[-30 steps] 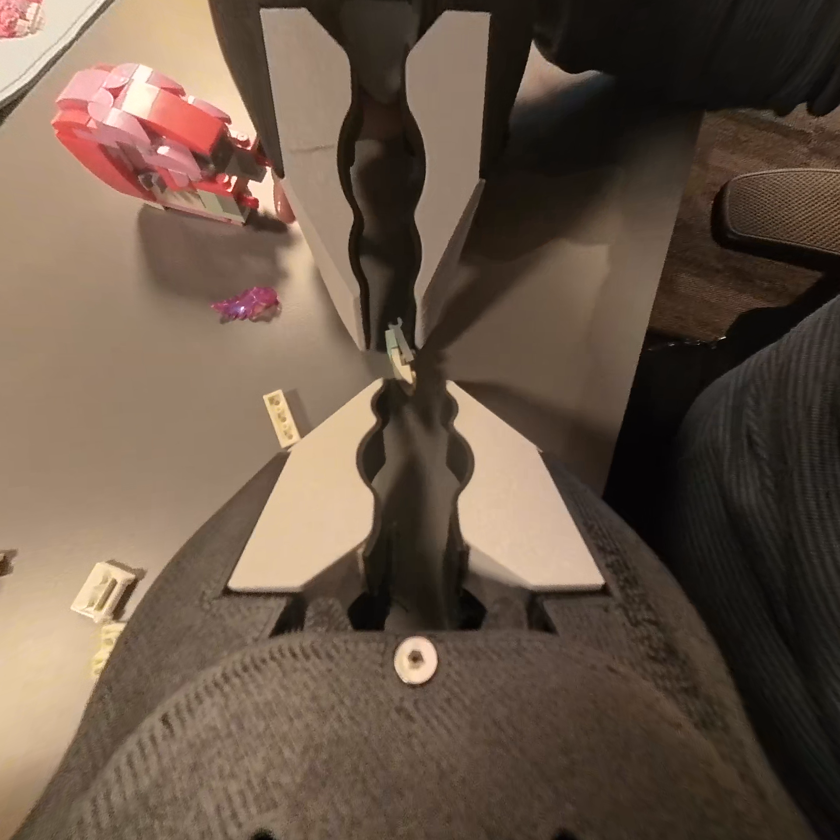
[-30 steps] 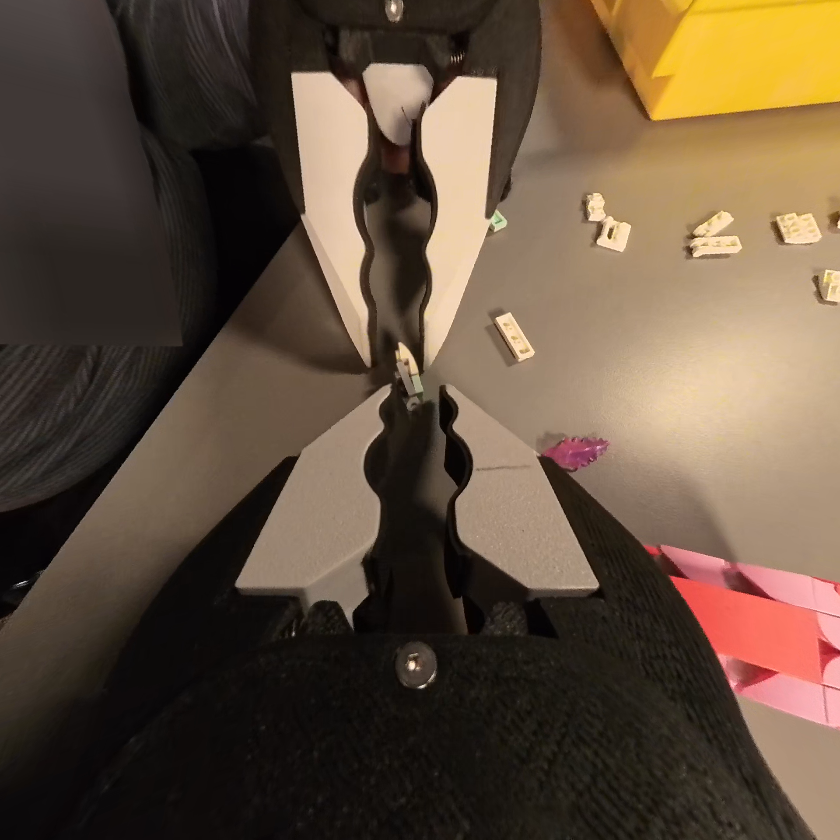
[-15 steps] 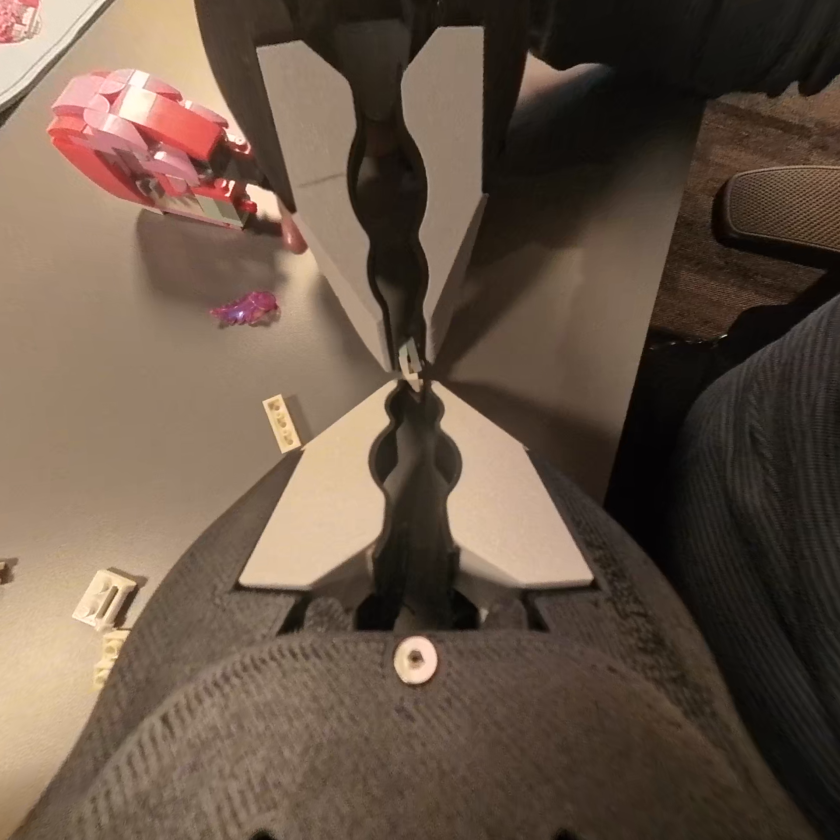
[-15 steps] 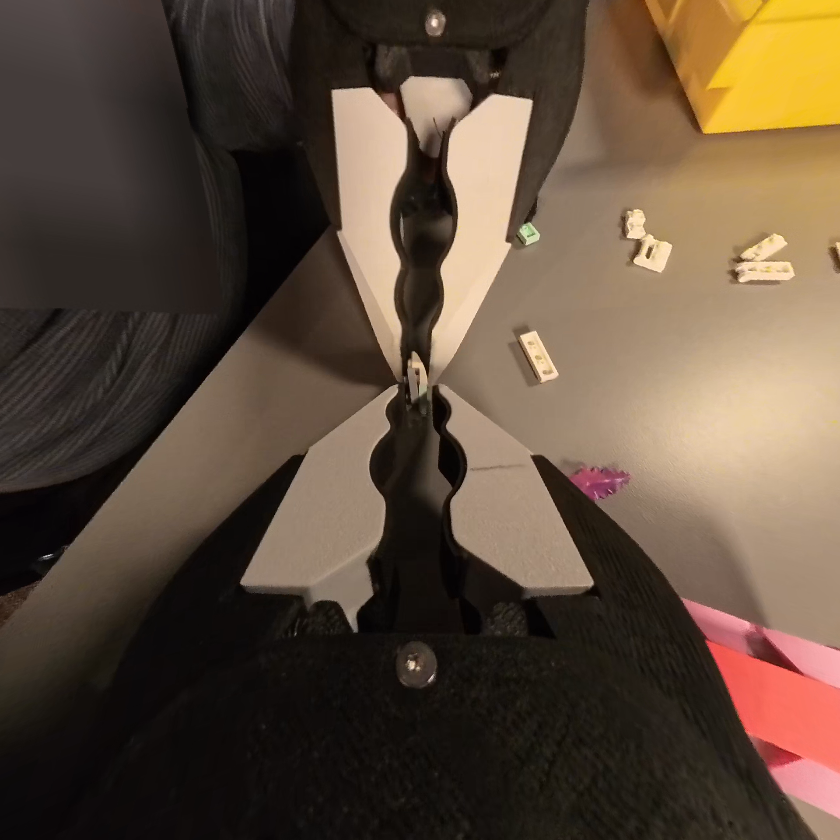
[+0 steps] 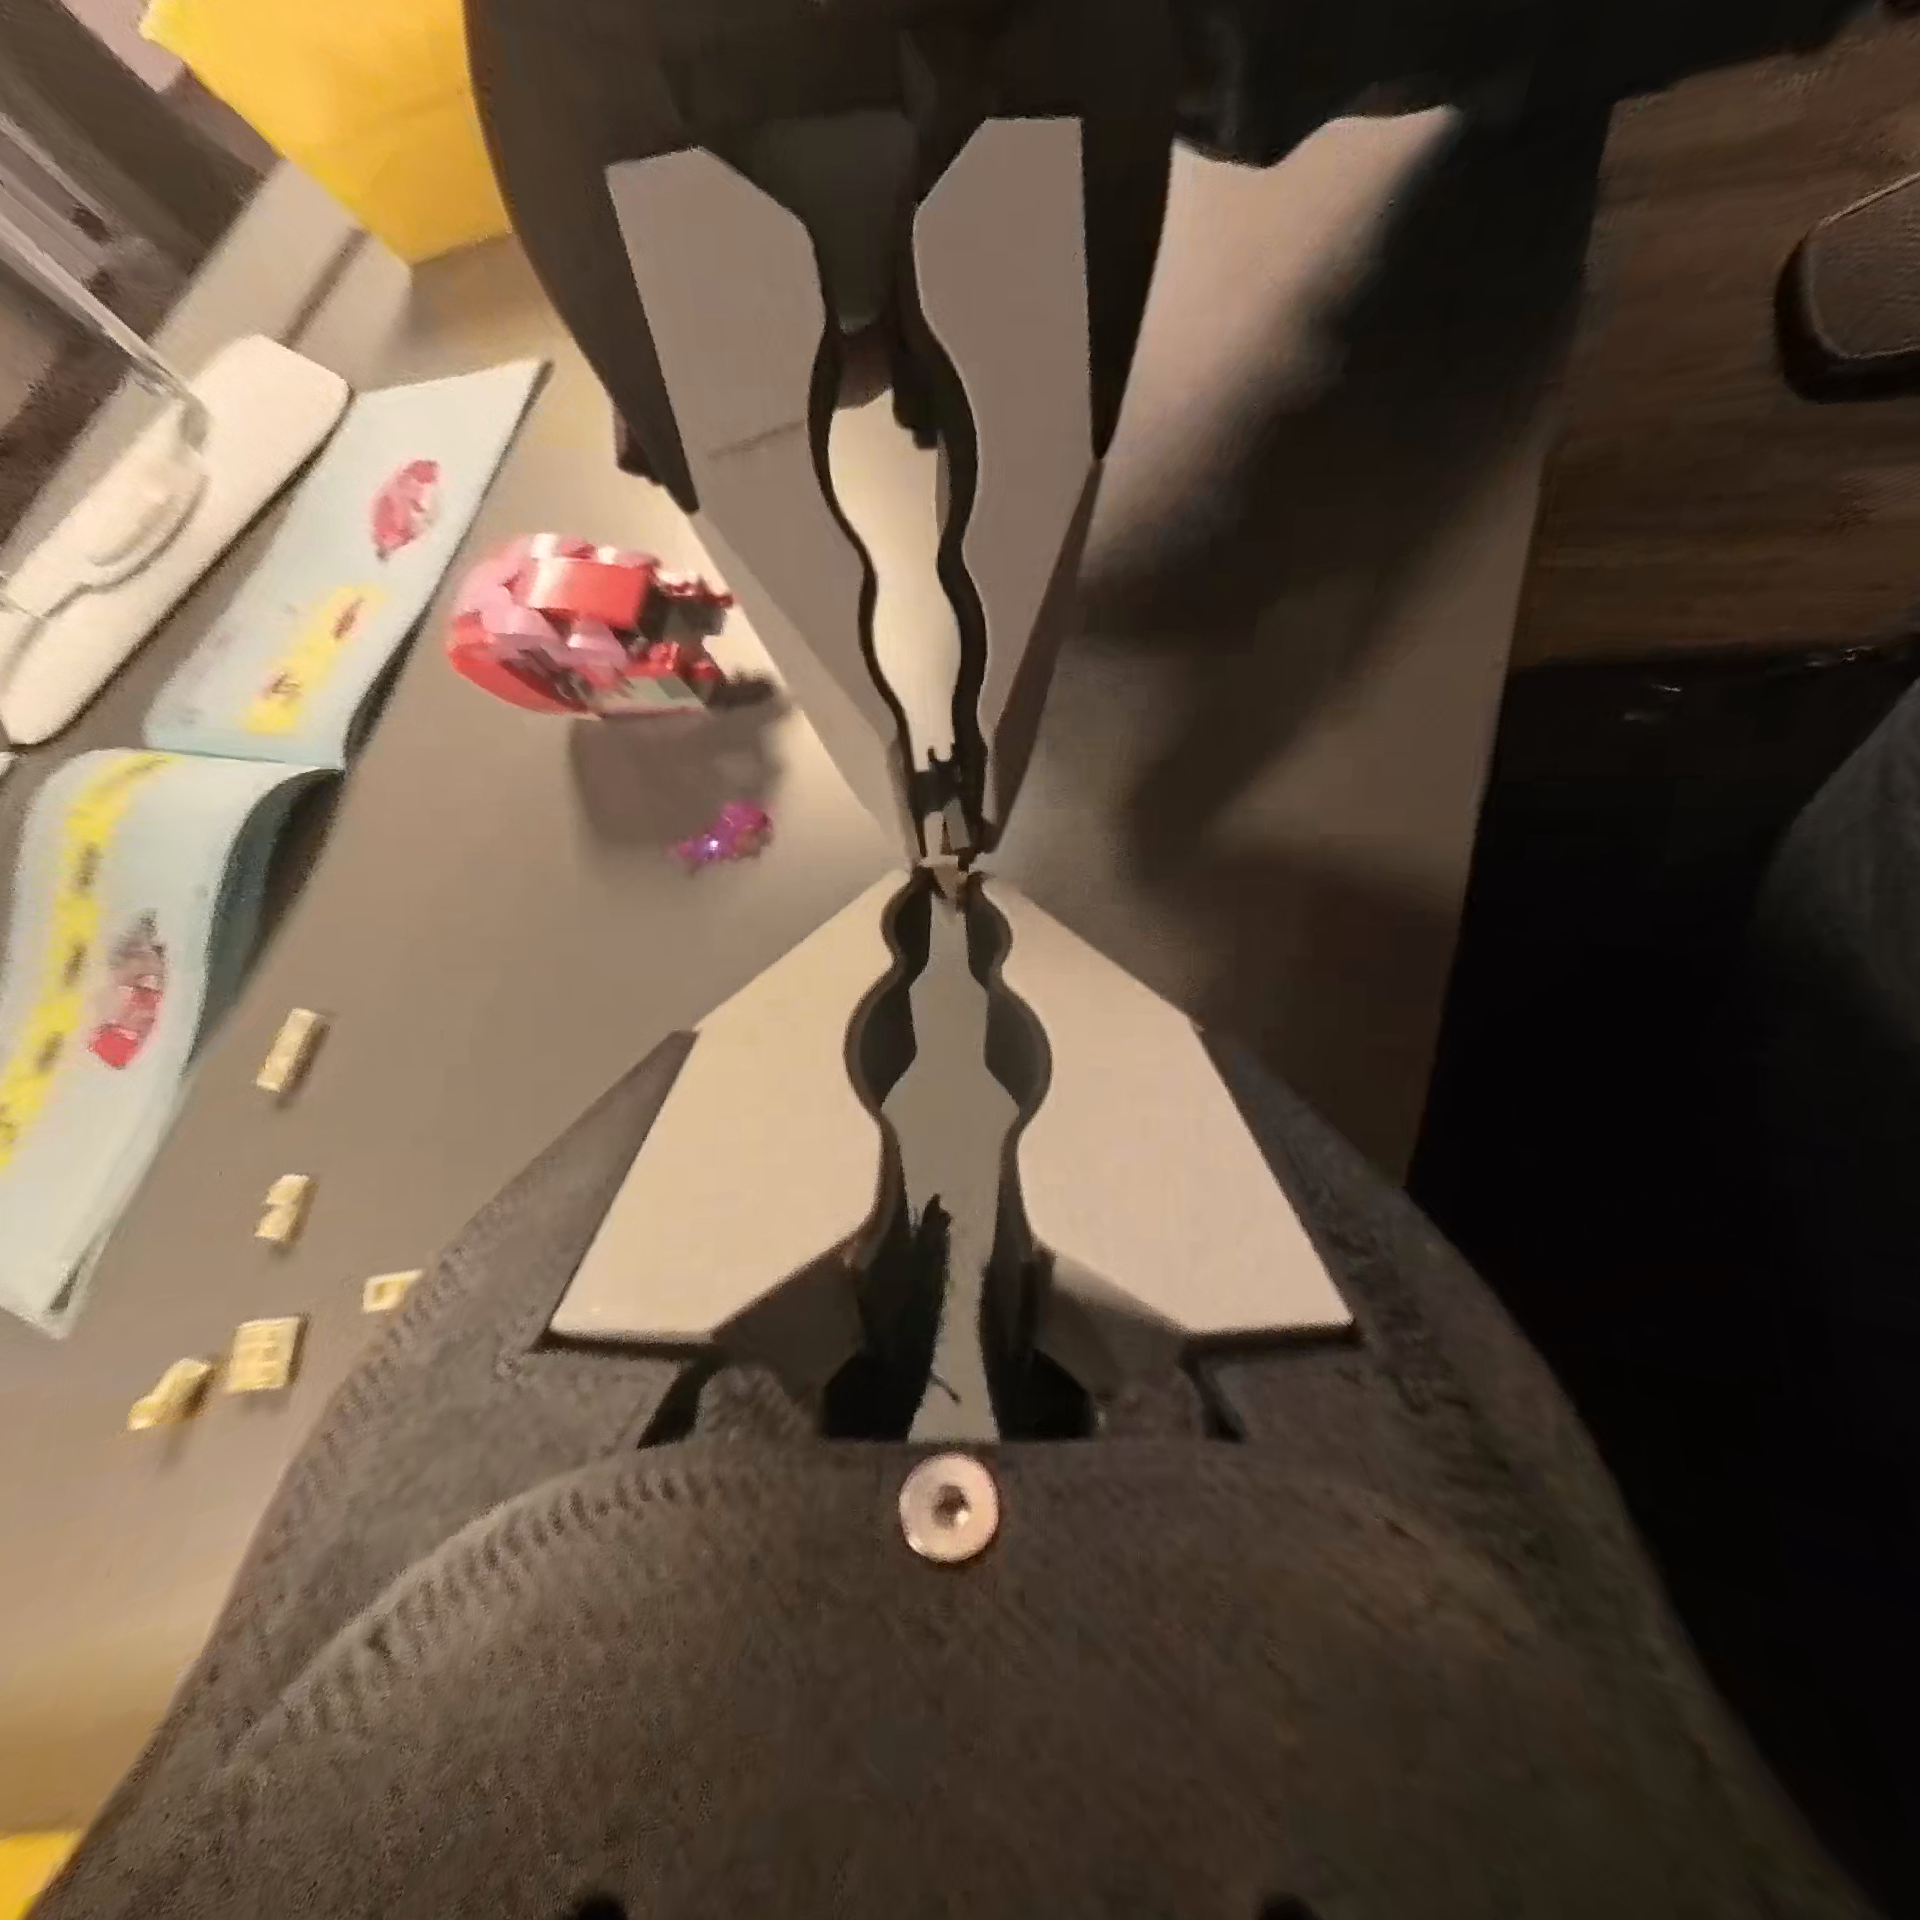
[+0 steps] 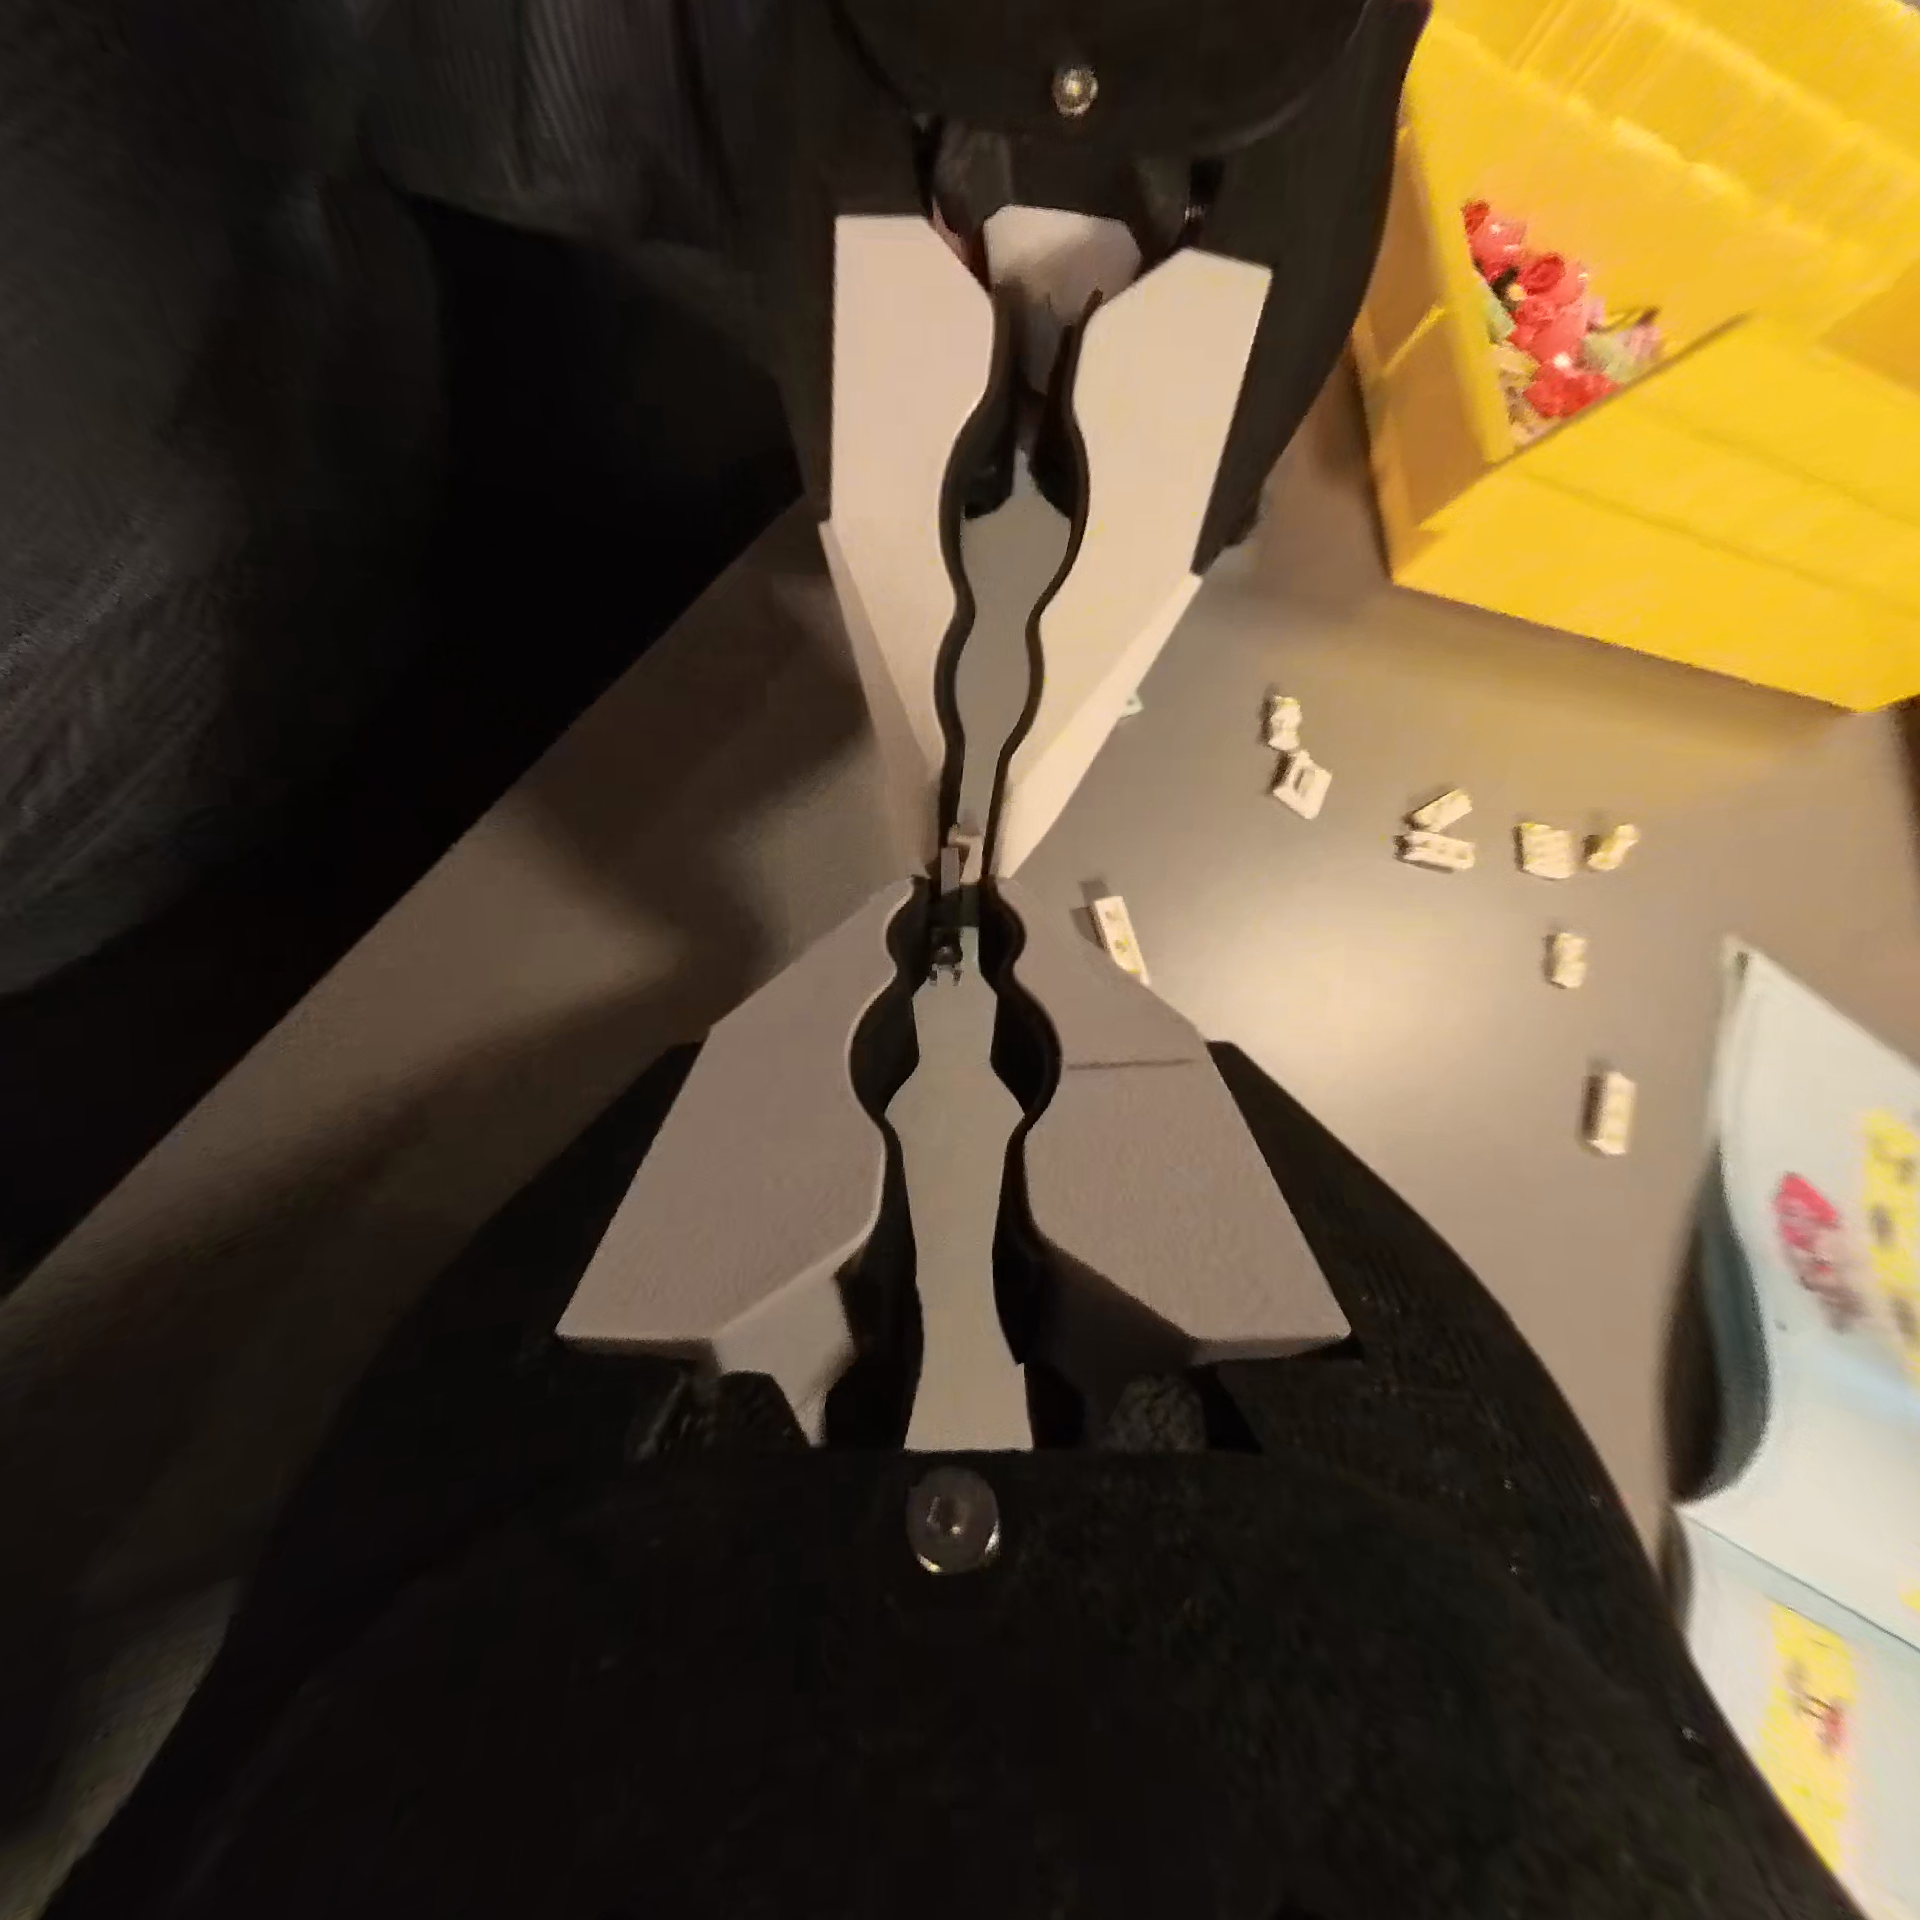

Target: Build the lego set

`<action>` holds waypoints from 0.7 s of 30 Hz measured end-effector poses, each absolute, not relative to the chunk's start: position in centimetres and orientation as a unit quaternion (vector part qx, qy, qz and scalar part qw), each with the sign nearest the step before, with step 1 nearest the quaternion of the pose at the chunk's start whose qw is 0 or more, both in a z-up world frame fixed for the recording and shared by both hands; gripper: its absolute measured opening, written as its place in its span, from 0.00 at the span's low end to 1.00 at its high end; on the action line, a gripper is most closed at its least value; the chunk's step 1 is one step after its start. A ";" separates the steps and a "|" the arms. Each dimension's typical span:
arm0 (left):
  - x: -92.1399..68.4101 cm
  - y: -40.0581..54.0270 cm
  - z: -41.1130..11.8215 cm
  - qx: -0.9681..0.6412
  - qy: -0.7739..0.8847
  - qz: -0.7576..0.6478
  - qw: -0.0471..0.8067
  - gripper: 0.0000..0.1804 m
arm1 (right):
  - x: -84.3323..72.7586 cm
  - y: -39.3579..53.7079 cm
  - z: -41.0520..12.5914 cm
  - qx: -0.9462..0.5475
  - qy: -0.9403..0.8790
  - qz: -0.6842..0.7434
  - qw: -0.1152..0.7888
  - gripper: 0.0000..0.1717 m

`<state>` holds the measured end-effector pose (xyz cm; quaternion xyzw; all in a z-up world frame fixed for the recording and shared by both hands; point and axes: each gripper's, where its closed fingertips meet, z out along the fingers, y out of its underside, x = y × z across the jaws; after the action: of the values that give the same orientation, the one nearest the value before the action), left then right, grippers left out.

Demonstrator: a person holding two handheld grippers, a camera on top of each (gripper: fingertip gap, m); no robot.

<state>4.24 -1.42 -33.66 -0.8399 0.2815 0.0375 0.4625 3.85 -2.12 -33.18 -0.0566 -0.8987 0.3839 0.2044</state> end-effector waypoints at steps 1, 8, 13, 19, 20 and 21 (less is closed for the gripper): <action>4.0 -1.4 -33.5 -0.841 0.277 0.050 0.462 0.03 | 3.6 -2.1 -33.0 -0.059 -0.897 0.381 0.215 0.04; 3.7 -1.4 -32.4 -0.827 0.248 0.024 0.504 0.08 | 2.9 -2.0 -31.9 -0.082 -0.875 0.418 0.229 0.04; 3.5 -1.0 -31.3 -0.805 0.242 0.051 0.539 0.08 | 2.7 -1.9 -30.7 -0.095 -0.855 0.455 0.232 0.04; 2.8 -0.9 -30.3 -0.785 0.235 0.085 0.567 0.05 | 2.2 -2.0 -29.8 -0.107 -0.834 0.482 0.246 0.04; 2.8 -1.0 -30.2 -0.782 0.236 0.082 0.572 0.05 | 2.3 -2.1 -29.7 -0.107 -0.832 0.487 0.243 0.04; 2.9 -1.0 -30.1 -0.779 0.236 0.081 0.575 0.05 | 2.4 -2.1 -29.6 -0.109 -0.830 0.491 0.240 0.04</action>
<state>2.88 -0.96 -30.14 -0.7790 0.2363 0.0808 0.5752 2.35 -2.09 -29.62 -0.1090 -0.8303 0.4908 0.2405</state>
